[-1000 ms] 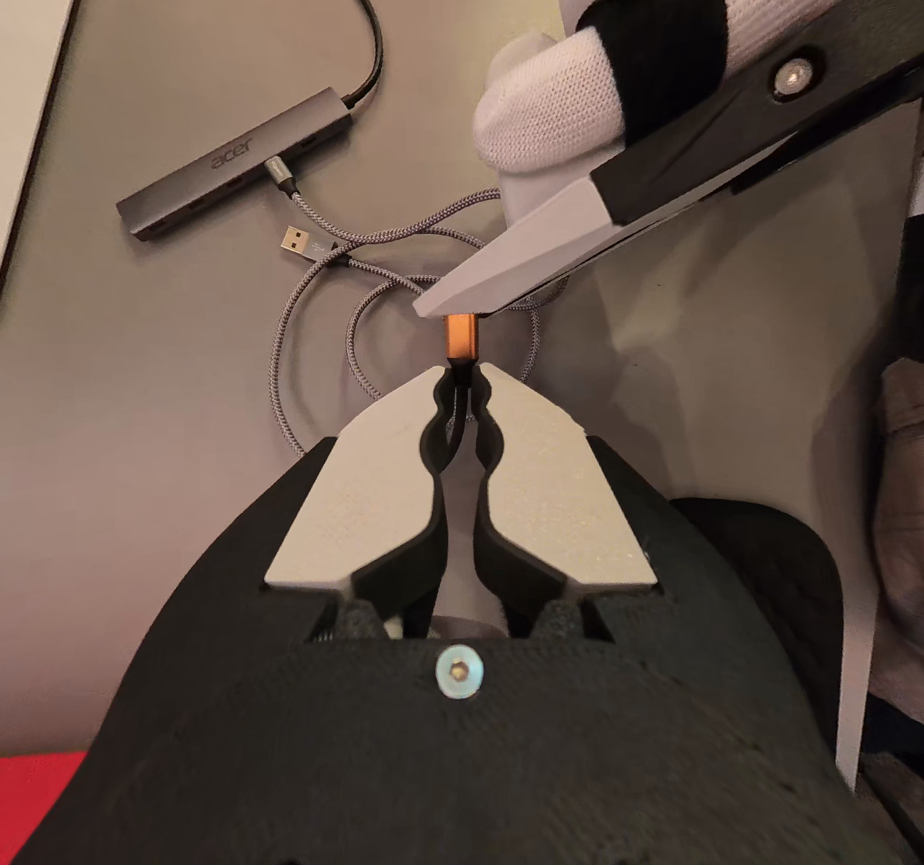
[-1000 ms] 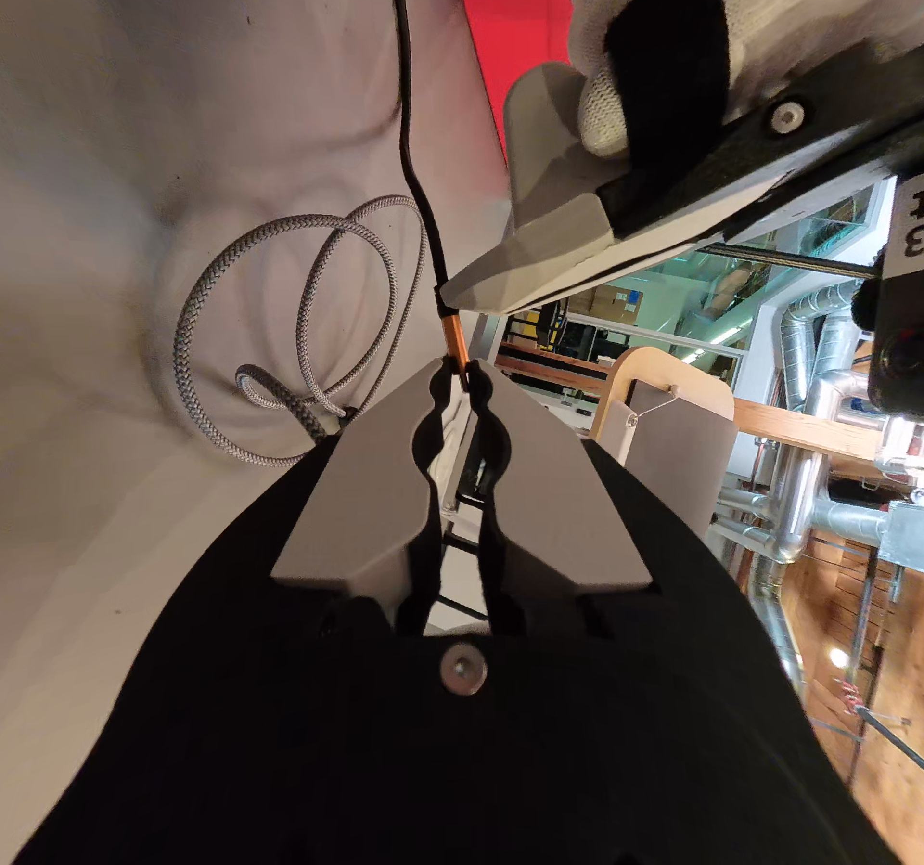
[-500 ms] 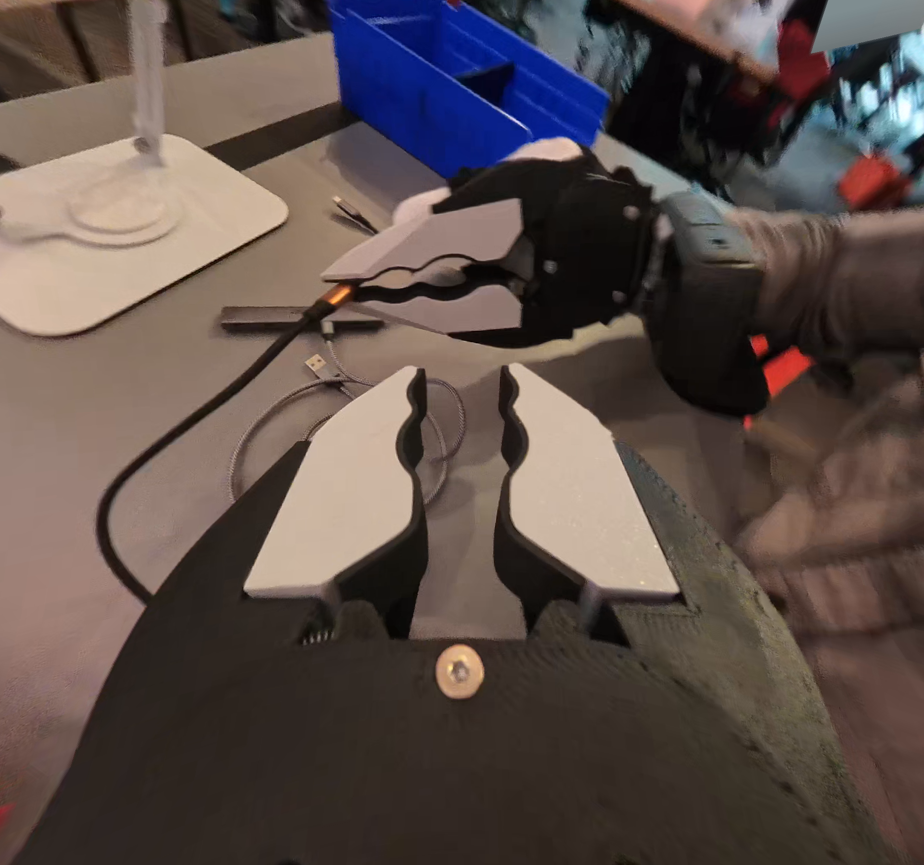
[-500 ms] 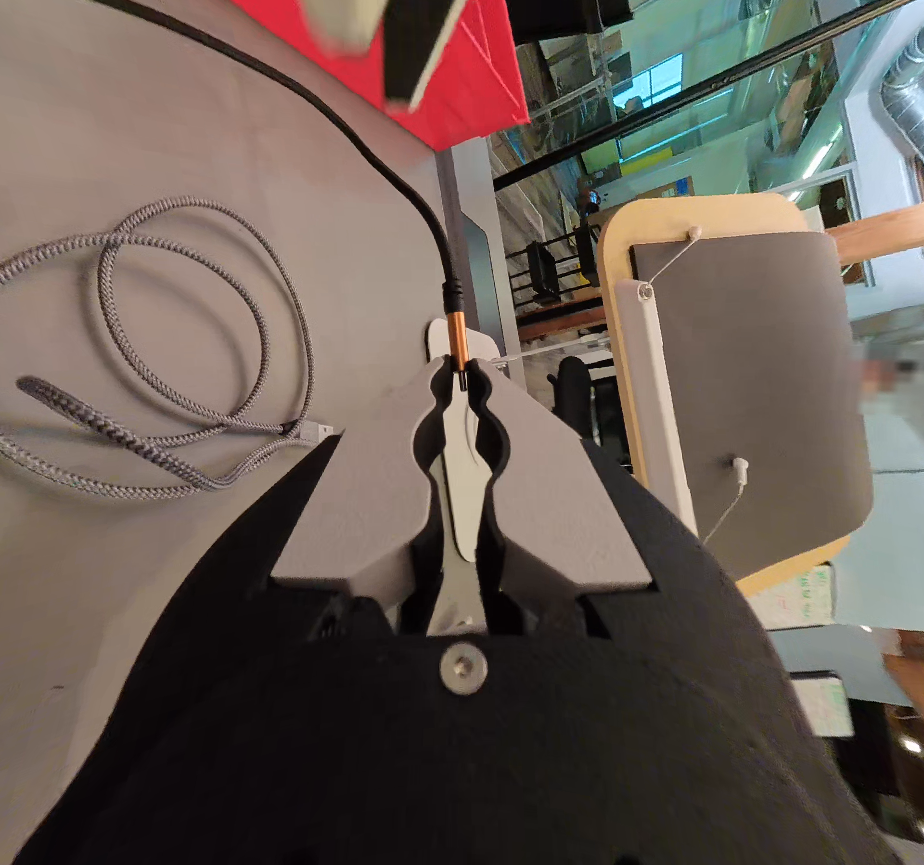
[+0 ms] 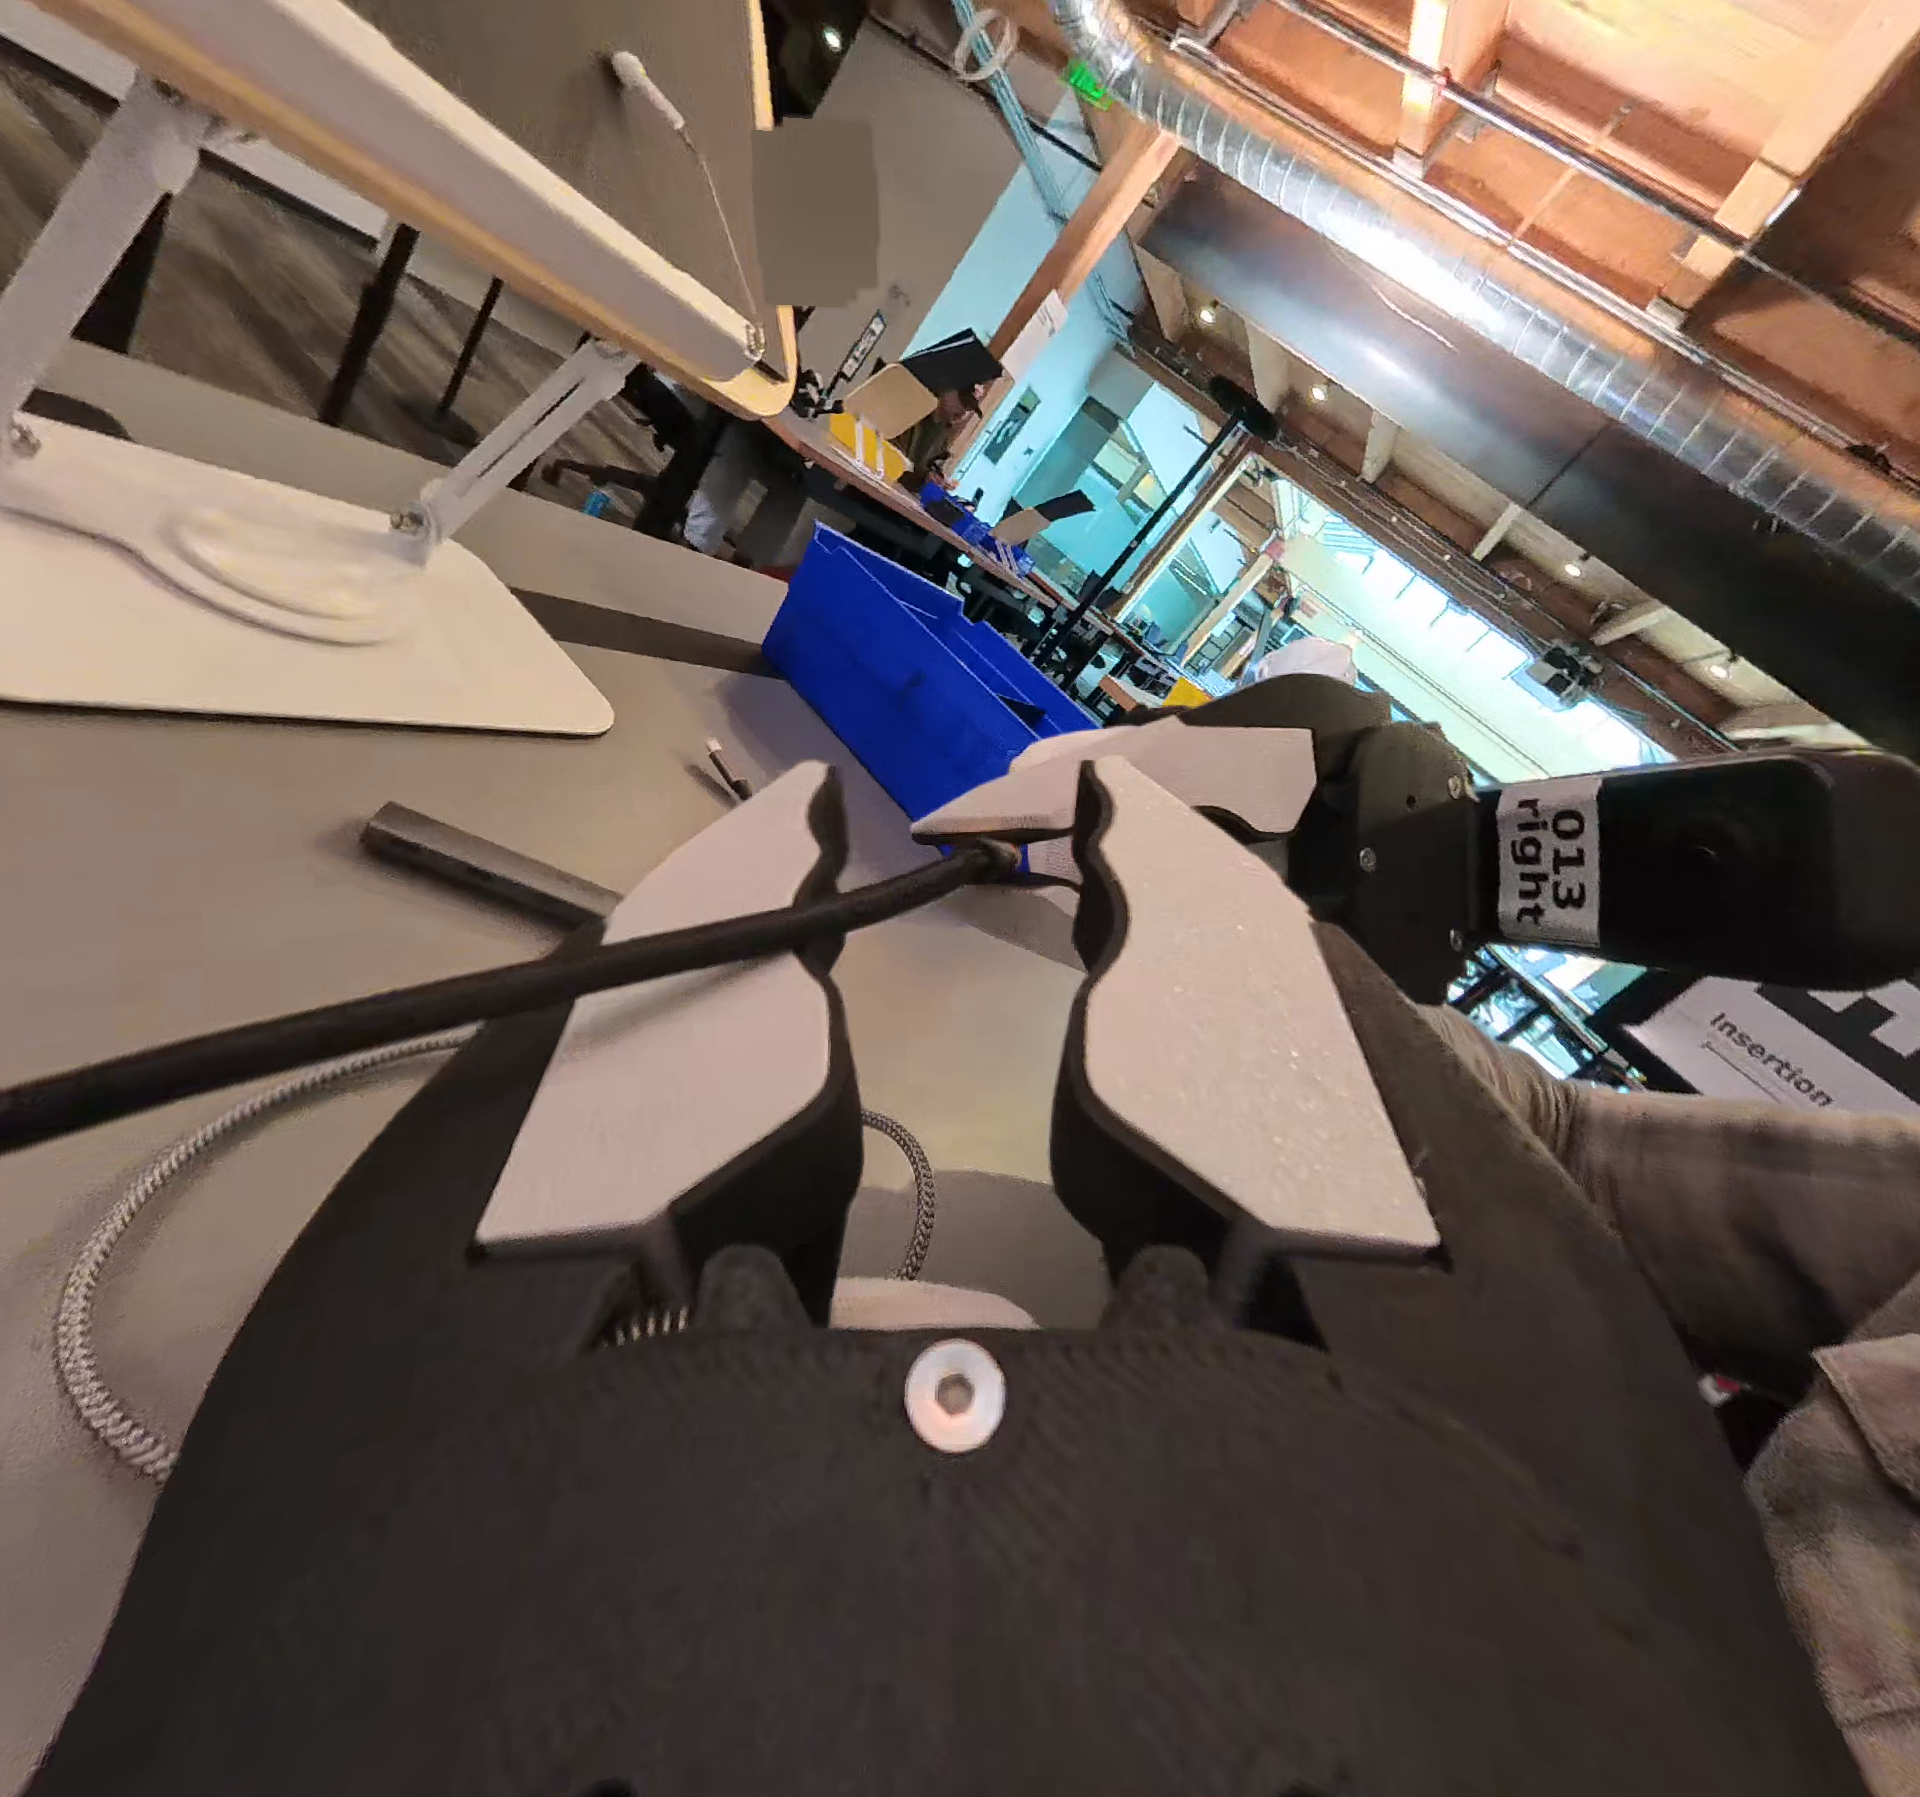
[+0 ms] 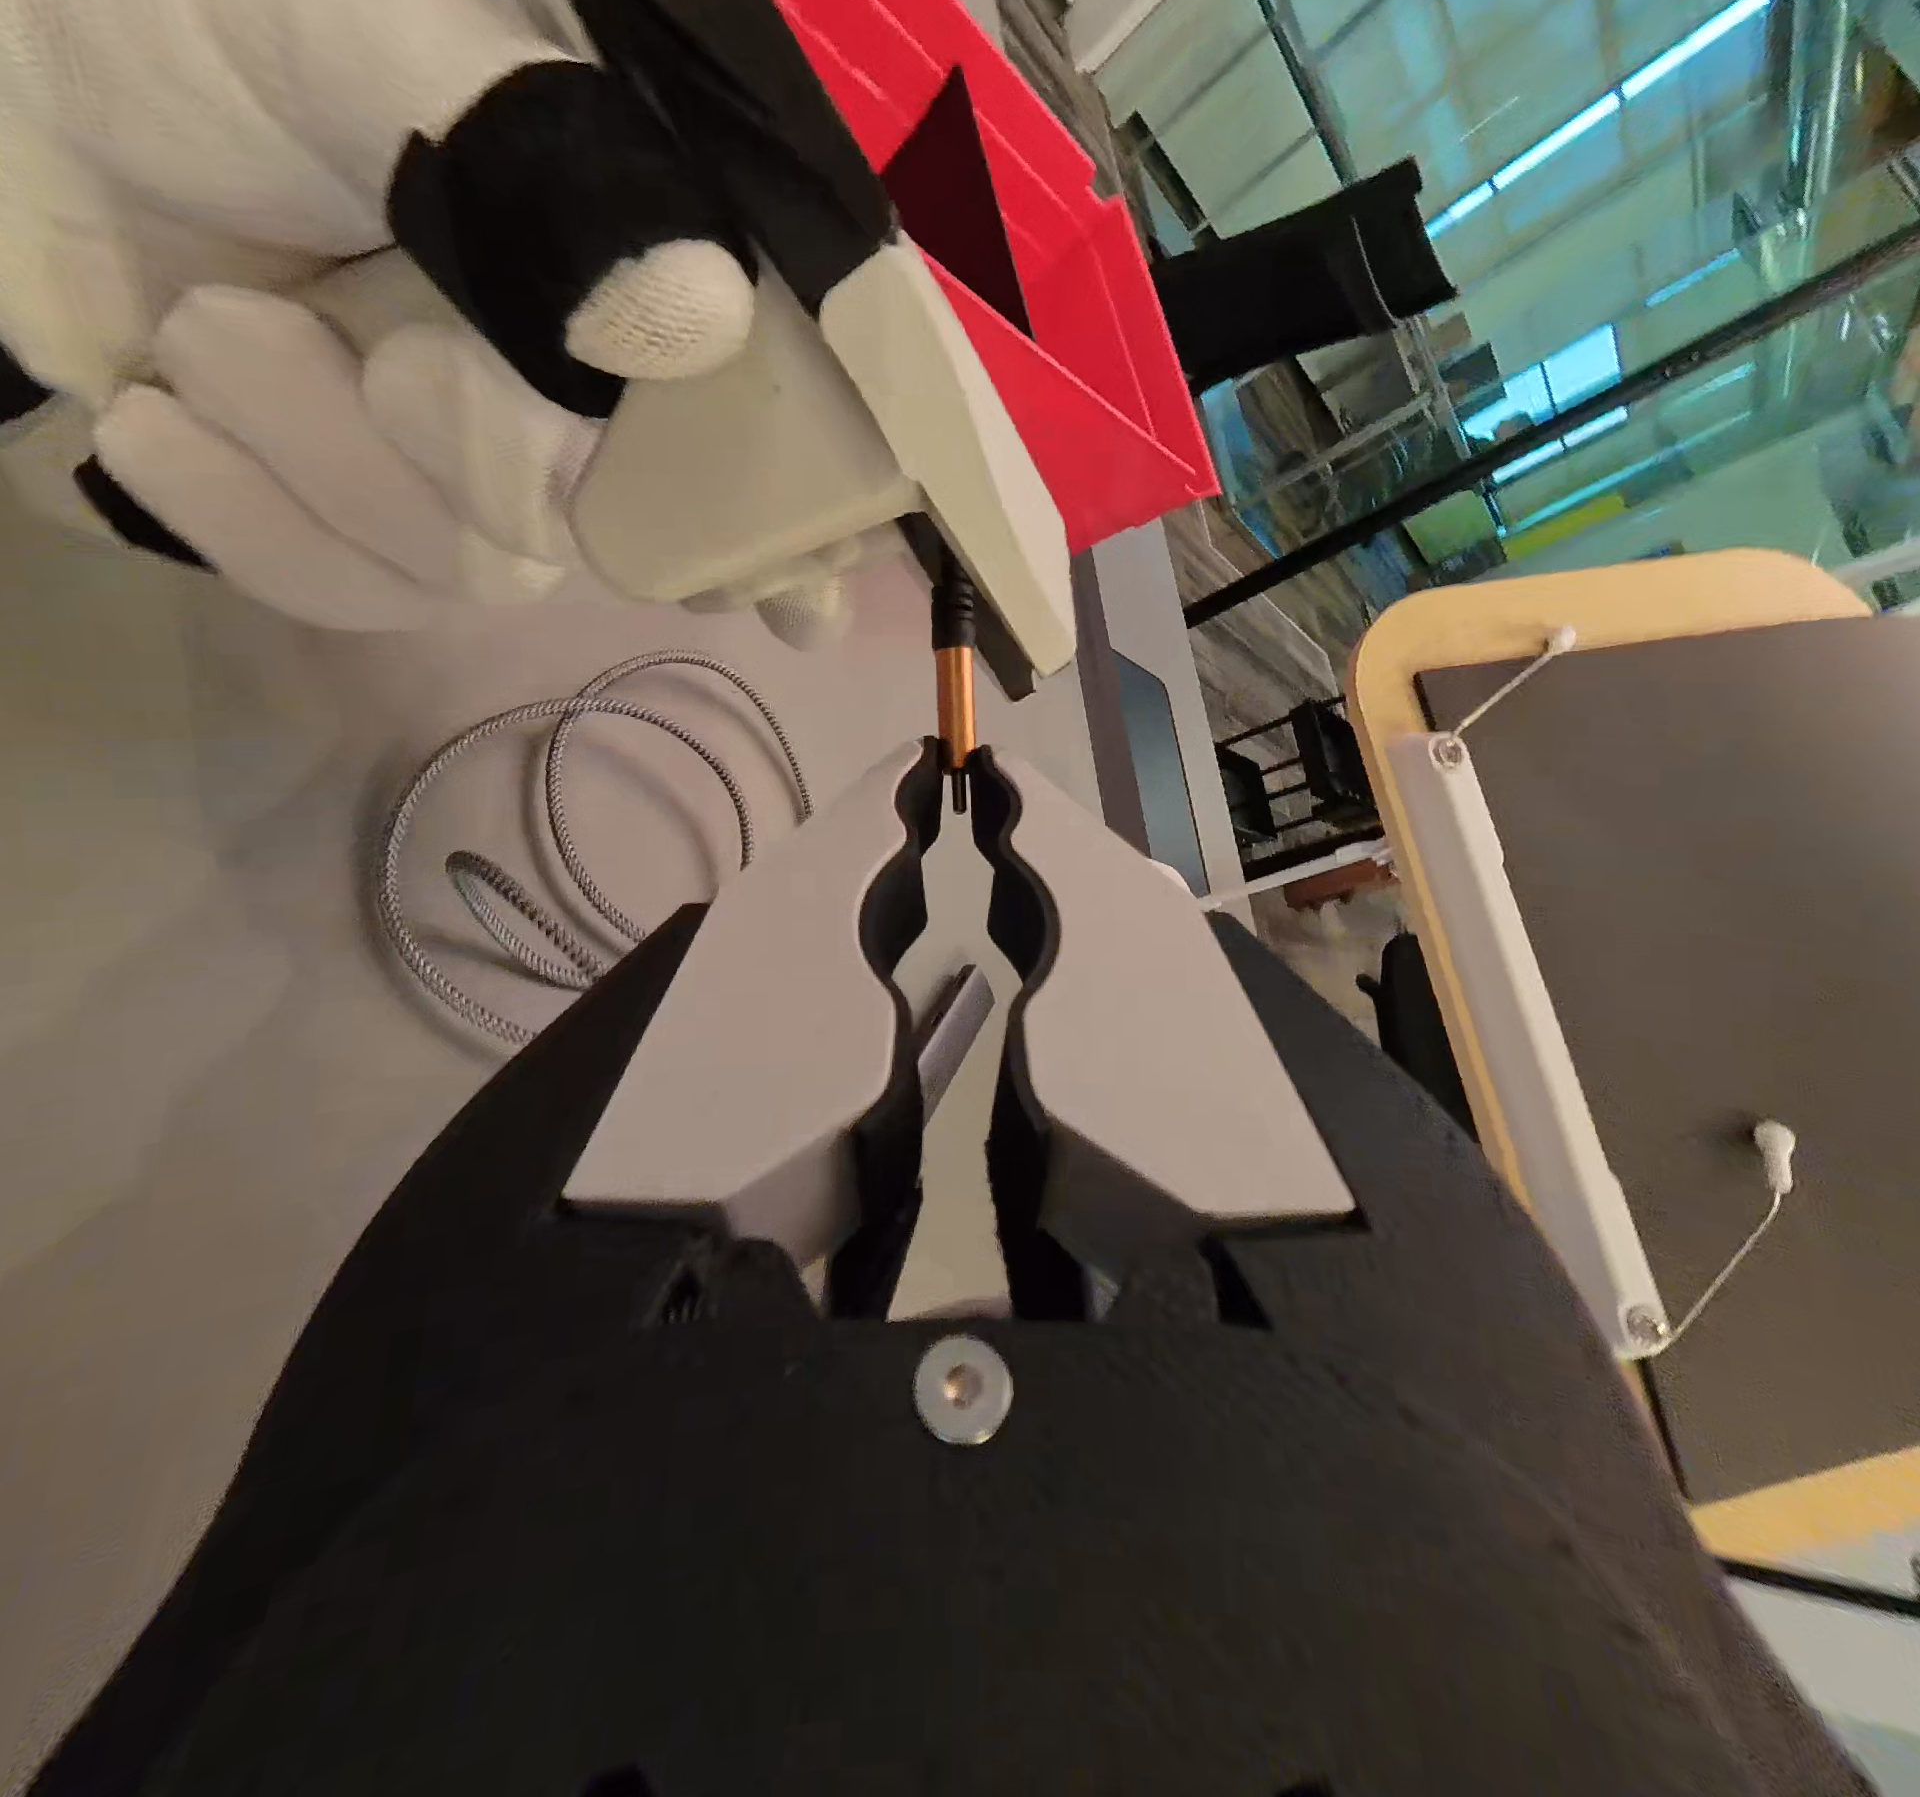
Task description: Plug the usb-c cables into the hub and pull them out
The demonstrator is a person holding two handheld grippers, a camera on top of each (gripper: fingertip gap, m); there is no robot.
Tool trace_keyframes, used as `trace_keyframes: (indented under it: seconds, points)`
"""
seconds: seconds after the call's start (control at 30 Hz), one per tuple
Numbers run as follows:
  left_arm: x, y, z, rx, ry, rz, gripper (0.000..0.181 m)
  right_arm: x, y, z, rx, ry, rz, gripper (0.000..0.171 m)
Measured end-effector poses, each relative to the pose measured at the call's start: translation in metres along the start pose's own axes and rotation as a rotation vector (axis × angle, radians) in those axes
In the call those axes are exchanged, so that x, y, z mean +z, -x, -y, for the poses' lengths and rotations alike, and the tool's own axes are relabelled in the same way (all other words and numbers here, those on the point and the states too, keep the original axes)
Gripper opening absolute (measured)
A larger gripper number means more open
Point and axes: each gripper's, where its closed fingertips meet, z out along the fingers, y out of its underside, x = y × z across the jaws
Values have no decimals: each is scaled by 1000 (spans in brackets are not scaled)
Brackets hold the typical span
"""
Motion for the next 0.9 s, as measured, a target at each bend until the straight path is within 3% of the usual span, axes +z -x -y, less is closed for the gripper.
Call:
trace_keyframes:
  seconds: [0.13, 0.33, 0.53, 0.73, 0.9]
  points:
    - [-1, -5, -10, 96, 105, -27, 20, -6, -6, -4, -142, 22, 19, 3]
    - [-1, -11, -22, 282, 295, -6, 26, -16, -13, -2, -388, 50, 25, 3]
    - [2, -16, -13, 301, 281, -27, 26, -20, -11, 4, -534, 68, 34, 3]
    - [3, -20, -18, 362, 307, -46, 12, -21, -10, 3, -544, 71, 55, 3]
    - [3, -21, -18, 377, 304, -45, 12, -21, -10, 4, -547, 65, 49, 3]
